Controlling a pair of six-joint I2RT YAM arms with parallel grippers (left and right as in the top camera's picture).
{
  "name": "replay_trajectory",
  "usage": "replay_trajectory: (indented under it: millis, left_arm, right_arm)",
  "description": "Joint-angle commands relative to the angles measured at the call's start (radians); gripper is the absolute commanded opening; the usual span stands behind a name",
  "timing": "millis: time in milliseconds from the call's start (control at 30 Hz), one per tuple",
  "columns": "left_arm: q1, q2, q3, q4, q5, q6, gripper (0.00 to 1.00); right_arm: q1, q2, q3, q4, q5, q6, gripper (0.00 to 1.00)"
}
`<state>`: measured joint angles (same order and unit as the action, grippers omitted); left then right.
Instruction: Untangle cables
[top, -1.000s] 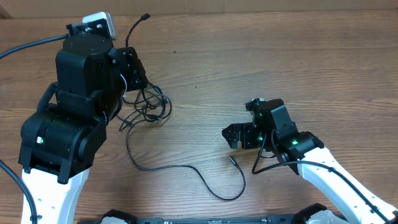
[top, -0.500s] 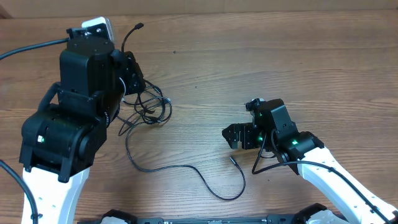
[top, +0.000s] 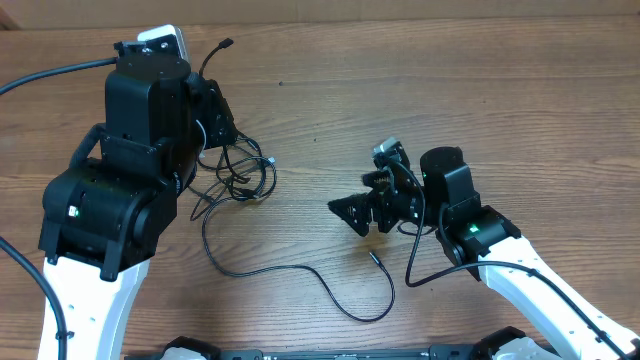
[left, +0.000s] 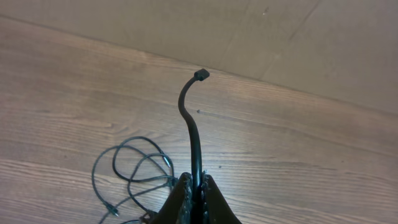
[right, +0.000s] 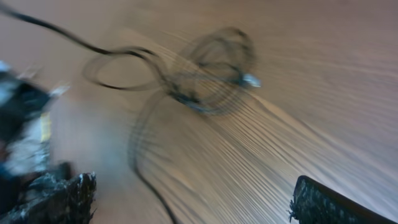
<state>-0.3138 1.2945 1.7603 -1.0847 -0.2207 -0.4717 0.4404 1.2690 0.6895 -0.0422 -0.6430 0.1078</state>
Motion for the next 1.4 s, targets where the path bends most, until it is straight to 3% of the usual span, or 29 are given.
replay_trajectory:
  millis: [0,200,367,533,733,1067,1167,1300,1367]
  left_arm:
    - [-0.001,0.002,0.026,0.005,-0.010,-0.076,0.04]
    - [-0.001,0.002,0.026,0.043,0.072,-0.266,0.04]
    - [-0.001,0.002,0.026,0.096,0.186,-0.371,0.04]
    - [-0.001,0.002,0.026,0.137,0.261,-0.390,0.04]
    - [-0.001,0.002,0.026,0.164,0.352,-0.400,0.04]
    - [-0.001,0.001,0.026,0.200,0.495,-0.420,0.04]
    - [-0.001,0.001,0.026,0.205,0.528,-0.427,0.04]
    - [-0.001,0.001,0.026,0.206,0.541,-0.431,0.04]
    - [-0.001,0.001,0.026,0.207,0.540,-0.431,0.04]
  right_arm:
    - [0.005,-0.003,0.030,0.078,-0.211,-0.026,1.00]
    - [0.053,0.000,0.030,0.220,-0.222,-0.011,1.00]
    - [0.125,0.023,0.030,0.341,-0.107,-0.005,1.00]
    - [0.201,0.090,0.030,0.512,-0.019,-0.002,1.00]
    - [0.222,0.190,0.030,0.721,0.113,0.156,1.00]
    - [0.222,0.315,0.030,0.927,0.259,0.162,1.00]
    - [0.222,0.338,0.031,0.962,0.269,0.162,0.85]
    - [0.222,0.359,0.032,0.980,0.268,0.162,0.49]
    - [0.222,0.362,0.032,0.975,0.269,0.162,0.25]
